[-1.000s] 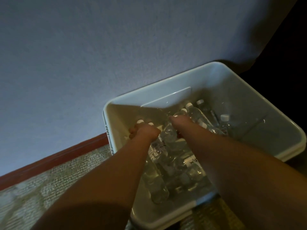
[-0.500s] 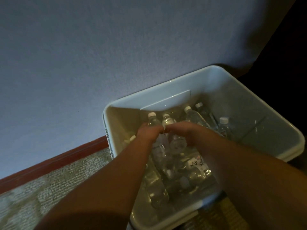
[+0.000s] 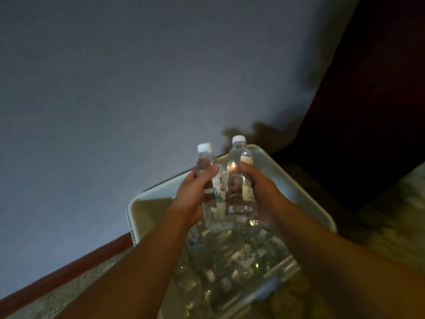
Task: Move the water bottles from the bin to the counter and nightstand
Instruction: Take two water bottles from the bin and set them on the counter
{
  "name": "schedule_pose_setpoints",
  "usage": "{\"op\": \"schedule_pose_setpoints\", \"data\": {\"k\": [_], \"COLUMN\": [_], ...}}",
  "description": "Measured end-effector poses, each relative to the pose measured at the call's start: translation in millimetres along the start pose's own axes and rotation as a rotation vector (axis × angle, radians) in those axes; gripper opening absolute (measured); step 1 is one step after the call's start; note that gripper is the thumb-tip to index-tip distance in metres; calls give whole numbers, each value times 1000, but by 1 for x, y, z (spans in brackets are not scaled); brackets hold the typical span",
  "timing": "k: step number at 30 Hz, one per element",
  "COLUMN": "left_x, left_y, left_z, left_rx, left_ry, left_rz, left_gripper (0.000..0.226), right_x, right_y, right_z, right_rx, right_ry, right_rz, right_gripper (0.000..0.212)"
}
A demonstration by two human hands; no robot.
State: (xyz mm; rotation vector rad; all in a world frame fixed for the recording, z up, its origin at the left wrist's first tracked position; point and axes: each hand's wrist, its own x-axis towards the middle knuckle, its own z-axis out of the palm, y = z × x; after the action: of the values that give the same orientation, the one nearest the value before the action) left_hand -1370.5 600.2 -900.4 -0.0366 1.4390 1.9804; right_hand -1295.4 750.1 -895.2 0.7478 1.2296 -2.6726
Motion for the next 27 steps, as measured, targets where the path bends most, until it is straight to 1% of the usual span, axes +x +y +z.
{"op": "schedule_pose_setpoints", "data": {"k": [2,3,5,8,11,13,15,18,21,23,27], "left_x": [-13,-21,-42,-77,-114,-139,-162,-194,-225,-245,-278], "left_y": [47,73,130,221,308,360,406,468,523,551,588], "left_z": [28,44,79,137,200,243,285,350,420,465,557], "left_rx": [36,76,136,139,161,166,146,132,200,270,263], "left_ry": [-45,-43,-43,-98,-144,-202,-301,-489,-642,-659,-633], "left_rz": [97,144,181,166,216,262,286,310,339,371,456], "left_gripper": [53,50,50,54,63,68,72,69,49,46,62], "right_x": [-27,-40,-69,-118,-175,-217,-259,-324,-385,-422,-489], "right_y": [-44,-69,-122,-203,-279,-329,-380,-453,-515,-550,-622], "right_z": [23,35,63,109,156,183,204,229,245,247,234], "right_rx": [-58,-89,-124,-194,-193,-219,-249,-300,-316,-303,-329], "right_ry": [-24,-33,-59,-3,44,74,104,129,212,280,336], "right_rz": [-107,-168,-222,-328,-433,-490,-552,-658,-741,-798,-929], "right_gripper": [61,60,58,64,67,63,58,63,72,66,47]}}
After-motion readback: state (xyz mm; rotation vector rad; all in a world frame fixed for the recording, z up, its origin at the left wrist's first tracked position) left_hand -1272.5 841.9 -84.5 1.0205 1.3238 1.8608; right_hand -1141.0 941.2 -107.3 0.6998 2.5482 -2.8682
